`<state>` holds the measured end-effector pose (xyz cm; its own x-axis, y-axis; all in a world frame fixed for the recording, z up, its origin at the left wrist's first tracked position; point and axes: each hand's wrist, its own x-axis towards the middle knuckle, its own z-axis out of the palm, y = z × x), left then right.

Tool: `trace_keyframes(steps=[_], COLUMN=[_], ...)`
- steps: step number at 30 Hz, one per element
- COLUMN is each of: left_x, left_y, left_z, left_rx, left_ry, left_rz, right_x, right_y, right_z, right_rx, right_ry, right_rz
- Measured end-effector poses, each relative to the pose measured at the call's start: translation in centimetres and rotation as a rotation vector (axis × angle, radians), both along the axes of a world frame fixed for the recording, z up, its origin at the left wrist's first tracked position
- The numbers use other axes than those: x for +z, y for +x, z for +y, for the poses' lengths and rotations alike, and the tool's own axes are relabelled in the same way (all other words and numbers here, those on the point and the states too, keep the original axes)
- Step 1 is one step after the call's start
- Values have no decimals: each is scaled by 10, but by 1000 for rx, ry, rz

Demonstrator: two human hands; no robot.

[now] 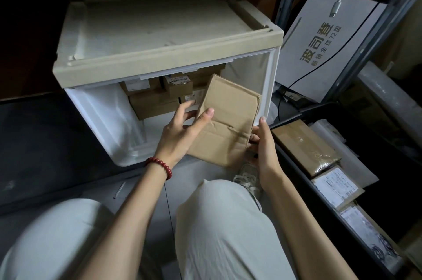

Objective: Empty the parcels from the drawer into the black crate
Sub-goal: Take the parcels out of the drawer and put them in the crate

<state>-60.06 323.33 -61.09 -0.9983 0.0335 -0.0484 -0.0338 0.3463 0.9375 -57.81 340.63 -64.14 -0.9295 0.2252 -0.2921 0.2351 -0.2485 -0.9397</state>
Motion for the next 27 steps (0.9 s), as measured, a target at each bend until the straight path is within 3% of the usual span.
trace_keyframes(steps=[10,18,24,27], left_x=[-11,-8,1,18], left_y=[-4,-4,-8,-22], left_z=[-4,10,51,86], left_rx=[-71,-89,-292,-459], left_ry=[-62,7,66,-55], left_rz=[-5,-85,-176,-183], right_x=[-5,-8,-9,-3], right_y=[-3,-3,18,30], right_z=[1,6,49,81], right_rx=[-13,-67,-184,-282], right_ry=[-10,-24,-82,-144], right_rz=[-27,24,74,112])
